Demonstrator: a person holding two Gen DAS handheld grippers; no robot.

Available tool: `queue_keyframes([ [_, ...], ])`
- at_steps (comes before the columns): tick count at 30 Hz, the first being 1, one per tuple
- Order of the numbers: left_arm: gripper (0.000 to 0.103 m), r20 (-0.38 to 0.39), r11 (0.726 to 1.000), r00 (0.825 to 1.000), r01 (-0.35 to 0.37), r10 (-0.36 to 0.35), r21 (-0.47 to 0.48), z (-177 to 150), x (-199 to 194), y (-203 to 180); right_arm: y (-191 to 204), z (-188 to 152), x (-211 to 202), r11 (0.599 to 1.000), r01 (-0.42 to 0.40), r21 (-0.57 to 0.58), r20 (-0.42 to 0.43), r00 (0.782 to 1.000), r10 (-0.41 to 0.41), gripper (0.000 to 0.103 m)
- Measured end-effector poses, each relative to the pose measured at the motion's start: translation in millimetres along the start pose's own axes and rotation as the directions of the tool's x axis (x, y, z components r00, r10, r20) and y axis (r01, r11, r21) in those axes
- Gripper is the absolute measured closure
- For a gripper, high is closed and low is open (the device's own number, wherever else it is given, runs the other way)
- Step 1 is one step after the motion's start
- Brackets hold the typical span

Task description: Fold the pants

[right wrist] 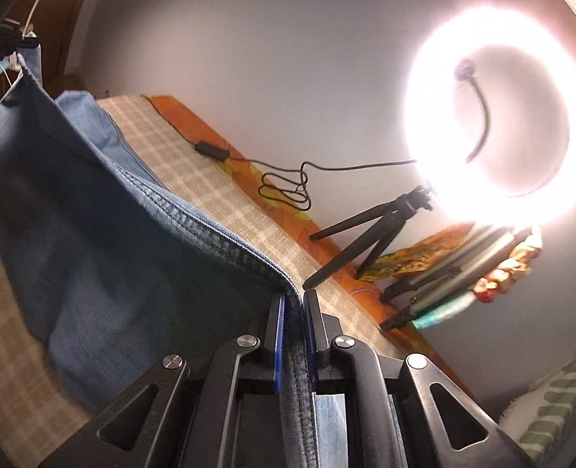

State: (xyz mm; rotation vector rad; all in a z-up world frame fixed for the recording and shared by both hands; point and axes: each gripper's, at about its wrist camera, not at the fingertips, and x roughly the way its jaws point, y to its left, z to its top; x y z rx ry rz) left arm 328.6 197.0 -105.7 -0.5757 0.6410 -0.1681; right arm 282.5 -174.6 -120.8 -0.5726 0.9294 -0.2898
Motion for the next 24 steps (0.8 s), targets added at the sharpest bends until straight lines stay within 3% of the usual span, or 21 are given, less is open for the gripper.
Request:
queue_keyframes([
  [10,0.099,-0.104,0.99,0.986,-0.124,0.131,0.074,-1.6,88.3,-6.6,8.9,-12.3,92.8,0.995,-0.091,-0.04,-0.095,0.992,0.087,0.096],
  [16,0.099,-0.138,0.978,0.973,-0.17,0.186,0.124,-5.7,121.3,-7.6,3.2,-17.8,124.4,0.985,-0.171,0.009,-0.127,0.977,0.171,0.096],
  [22,0.099,-0.172,0.968,0.959,-0.199,0.225,0.155,-4.8,152.5,-4.8,5.2,-17.7,141.2,0.979,-0.202,0.001,-0.17,0.965,0.199,0.096],
  [24,0.094,-0.185,0.963,0.953,-0.208,0.239,0.172,-1.7,158.8,-5.6,4.9,-15.9,145.1,0.978,-0.209,0.003,-0.184,0.961,0.206,0.096],
])
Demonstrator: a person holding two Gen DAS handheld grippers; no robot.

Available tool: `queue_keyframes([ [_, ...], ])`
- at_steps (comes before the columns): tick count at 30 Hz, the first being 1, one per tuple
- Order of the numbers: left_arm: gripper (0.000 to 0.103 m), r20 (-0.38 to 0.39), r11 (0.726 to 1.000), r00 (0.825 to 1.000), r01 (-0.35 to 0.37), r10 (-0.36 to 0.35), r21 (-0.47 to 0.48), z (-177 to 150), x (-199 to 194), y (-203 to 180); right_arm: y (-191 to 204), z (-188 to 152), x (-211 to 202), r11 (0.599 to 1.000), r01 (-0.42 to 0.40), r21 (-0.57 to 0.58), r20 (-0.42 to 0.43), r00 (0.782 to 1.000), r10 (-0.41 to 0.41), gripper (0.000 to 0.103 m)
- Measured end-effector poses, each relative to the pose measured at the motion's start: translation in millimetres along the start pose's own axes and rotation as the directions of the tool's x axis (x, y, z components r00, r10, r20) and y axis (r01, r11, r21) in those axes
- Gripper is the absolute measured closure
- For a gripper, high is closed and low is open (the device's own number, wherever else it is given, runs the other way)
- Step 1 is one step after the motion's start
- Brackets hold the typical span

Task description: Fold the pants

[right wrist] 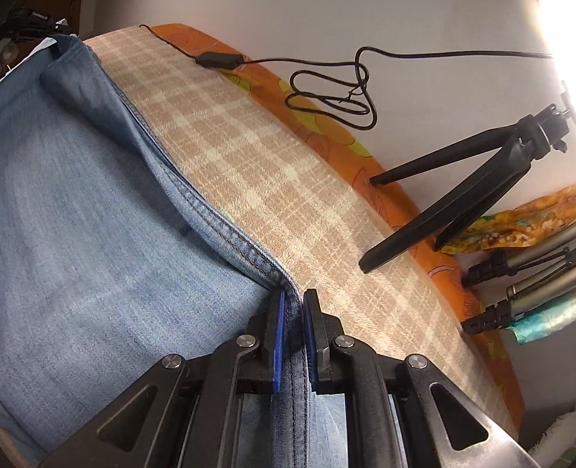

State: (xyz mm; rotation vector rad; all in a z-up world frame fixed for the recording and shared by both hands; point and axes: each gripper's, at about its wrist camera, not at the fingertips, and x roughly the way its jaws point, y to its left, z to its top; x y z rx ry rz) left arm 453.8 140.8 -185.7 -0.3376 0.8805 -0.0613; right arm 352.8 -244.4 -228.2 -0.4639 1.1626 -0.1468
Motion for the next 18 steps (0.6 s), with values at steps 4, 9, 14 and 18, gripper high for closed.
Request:
queue_keyframes([
  [4,0.084,-0.089,0.999,0.996,0.019,-0.022,-0.035,10.4,3.7,9.0,-1.3,2.7,2.6,1.0,-0.003,0.006,-0.025,1.0,0.003,0.096],
  [9,0.067,-0.038,0.999,0.999,-0.028,0.026,-0.039,23.0,-25.1,37.6,-5.6,3.4,7.6,0.998,-0.022,0.062,-0.051,0.998,0.025,0.096],
  [14,0.067,0.014,0.996,1.0,-0.005,0.006,-0.087,18.3,-69.1,83.5,-1.6,5.1,-2.2,0.997,0.056,0.045,-0.048,0.997,-0.054,0.07],
  [18,0.067,-0.011,0.995,1.0,-0.003,0.002,-0.099,-15.4,-96.9,122.6,1.3,7.8,-17.6,0.998,0.026,0.055,-0.013,1.0,-0.025,0.067],
])
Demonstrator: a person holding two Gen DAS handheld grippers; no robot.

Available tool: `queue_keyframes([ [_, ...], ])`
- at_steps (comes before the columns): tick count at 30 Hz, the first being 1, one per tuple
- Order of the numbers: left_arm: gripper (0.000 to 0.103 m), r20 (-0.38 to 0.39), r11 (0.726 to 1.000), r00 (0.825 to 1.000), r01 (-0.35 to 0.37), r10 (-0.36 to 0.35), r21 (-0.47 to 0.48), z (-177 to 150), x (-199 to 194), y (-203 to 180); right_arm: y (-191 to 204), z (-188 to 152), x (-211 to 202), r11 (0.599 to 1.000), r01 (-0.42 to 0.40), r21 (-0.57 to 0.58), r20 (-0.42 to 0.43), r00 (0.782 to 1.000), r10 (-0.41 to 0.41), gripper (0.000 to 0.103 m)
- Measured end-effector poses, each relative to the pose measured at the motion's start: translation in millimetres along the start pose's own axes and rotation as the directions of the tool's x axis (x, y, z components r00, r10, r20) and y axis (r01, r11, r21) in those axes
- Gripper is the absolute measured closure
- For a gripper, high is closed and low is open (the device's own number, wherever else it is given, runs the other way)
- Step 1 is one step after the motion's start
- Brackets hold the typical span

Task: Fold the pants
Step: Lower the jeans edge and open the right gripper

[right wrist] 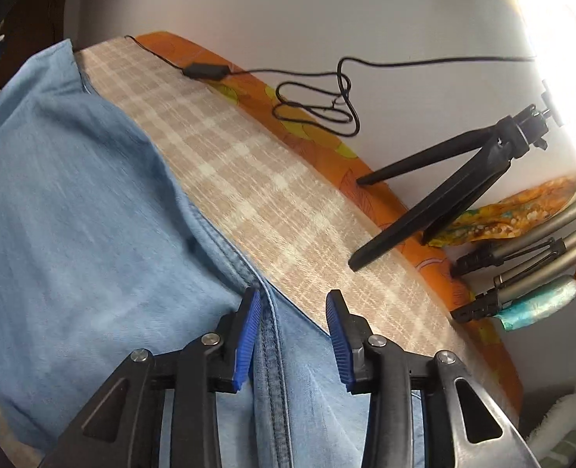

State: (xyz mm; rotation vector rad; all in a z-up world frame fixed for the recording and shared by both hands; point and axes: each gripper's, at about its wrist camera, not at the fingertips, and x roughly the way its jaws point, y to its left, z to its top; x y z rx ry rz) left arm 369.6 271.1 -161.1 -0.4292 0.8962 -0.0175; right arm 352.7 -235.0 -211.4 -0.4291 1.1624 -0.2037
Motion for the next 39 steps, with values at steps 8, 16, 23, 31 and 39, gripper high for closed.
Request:
queue_keyframes([
  [8,0.067,-0.03,0.999,0.999,0.021,-0.02,0.032,-55.0,-24.2,7.3,8.4,-22.6,-39.1,0.994,-0.015,0.106,0.076,0.997,0.007,0.054],
  [16,0.067,0.018,0.961,0.992,0.117,-0.126,0.251,-72.1,-69.9,-77.0,-33.3,-104.3,-111.2,0.941,-0.034,0.337,0.154,0.988,-0.019,0.039],
  [23,0.067,-0.061,0.877,0.966,0.254,-0.251,0.408,-99.3,-75.1,-169.3,-78.7,-202.2,-146.7,0.872,0.013,0.489,0.131,0.988,-0.088,0.038],
  [31,0.067,-0.237,0.721,0.916,0.4,-0.322,0.565,-162.6,-48.7,-273.6,-104.1,-308.3,-176.7,0.811,0.138,0.568,-0.004,0.986,-0.165,0.038],
  [39,0.067,-0.37,0.579,0.875,0.483,-0.31,0.657,-225.8,-31.2,-341.4,-120.7,-380.5,-172.4,0.618,0.013,0.786,-0.007,1.0,-0.012,0.038],
])
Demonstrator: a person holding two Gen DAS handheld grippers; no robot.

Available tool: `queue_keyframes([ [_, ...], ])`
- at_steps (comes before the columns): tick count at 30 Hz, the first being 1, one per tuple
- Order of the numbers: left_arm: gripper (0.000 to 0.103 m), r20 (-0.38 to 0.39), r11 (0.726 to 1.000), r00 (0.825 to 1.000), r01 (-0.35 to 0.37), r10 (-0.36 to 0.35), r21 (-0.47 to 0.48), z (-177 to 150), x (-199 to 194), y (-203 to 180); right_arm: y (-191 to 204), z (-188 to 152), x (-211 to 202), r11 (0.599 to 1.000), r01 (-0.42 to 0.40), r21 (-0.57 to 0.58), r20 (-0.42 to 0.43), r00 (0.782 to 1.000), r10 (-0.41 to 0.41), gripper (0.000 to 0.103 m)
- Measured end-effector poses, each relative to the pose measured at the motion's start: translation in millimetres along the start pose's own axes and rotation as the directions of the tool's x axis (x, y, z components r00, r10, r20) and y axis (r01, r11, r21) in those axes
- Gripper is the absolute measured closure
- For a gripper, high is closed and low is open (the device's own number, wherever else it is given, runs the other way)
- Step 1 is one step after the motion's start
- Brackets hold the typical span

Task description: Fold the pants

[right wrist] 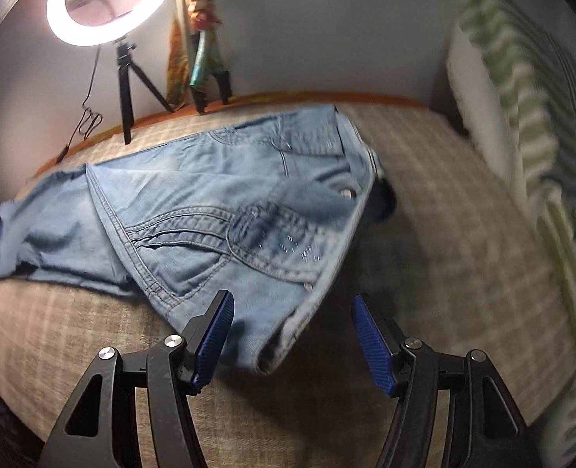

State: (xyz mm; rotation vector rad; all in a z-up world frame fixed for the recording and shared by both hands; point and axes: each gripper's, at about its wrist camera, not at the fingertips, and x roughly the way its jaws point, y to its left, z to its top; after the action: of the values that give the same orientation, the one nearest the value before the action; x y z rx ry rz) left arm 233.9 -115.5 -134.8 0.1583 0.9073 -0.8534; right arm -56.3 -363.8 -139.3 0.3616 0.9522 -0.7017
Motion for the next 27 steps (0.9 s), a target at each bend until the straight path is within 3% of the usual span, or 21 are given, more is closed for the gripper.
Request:
queue_keyframes([
  [3,0.067,-0.035,0.999,0.999,0.008,-0.006,0.048,-1.6,16.7,-14.7,-15.7,-3.3,11.0,0.983,-0.129,0.128,-0.018,0.991,0.132,0.039],
  [6,0.067,-0.061,0.997,0.998,0.007,-0.002,0.076,-2.5,31.3,-23.3,-21.7,-4.4,22.5,0.948,-0.242,0.207,-0.012,0.968,0.249,0.08],
  [9,0.067,-0.072,0.996,0.997,0.011,-0.005,0.087,-5.5,40.4,-27.0,-26.4,5.3,26.4,0.903,-0.328,0.277,0.053,0.944,0.327,0.095],
  [12,0.067,-0.092,0.994,0.996,0.009,0.0,0.105,-9.5,48.4,-27.1,-35.1,27.5,21.1,0.85,-0.407,0.334,0.144,0.913,0.381,0.099],
  [15,0.067,-0.105,0.994,0.995,0.009,0.003,0.113,-12.1,52.4,-25.7,-39.5,58.9,14.4,0.836,-0.431,0.339,0.209,0.901,0.38,0.099],
  [18,0.067,-0.106,0.994,0.994,0.011,0.001,0.111,-13.5,54.7,-22.1,-40.4,103.0,17.3,0.86,-0.401,0.315,0.243,0.91,0.335,0.099],
  [21,0.067,-0.105,0.995,0.994,0.016,-0.006,0.103,-14.3,55.9,-18.7,-46.5,140.7,39.9,0.854,-0.382,0.352,0.246,0.919,0.31,0.099],
  [27,0.067,-0.101,0.994,0.995,0.024,-0.013,0.11,-18.4,58.3,-17.0,-52.3,181.8,97.2,0.881,-0.267,0.391,0.173,0.961,0.215,0.099],
])
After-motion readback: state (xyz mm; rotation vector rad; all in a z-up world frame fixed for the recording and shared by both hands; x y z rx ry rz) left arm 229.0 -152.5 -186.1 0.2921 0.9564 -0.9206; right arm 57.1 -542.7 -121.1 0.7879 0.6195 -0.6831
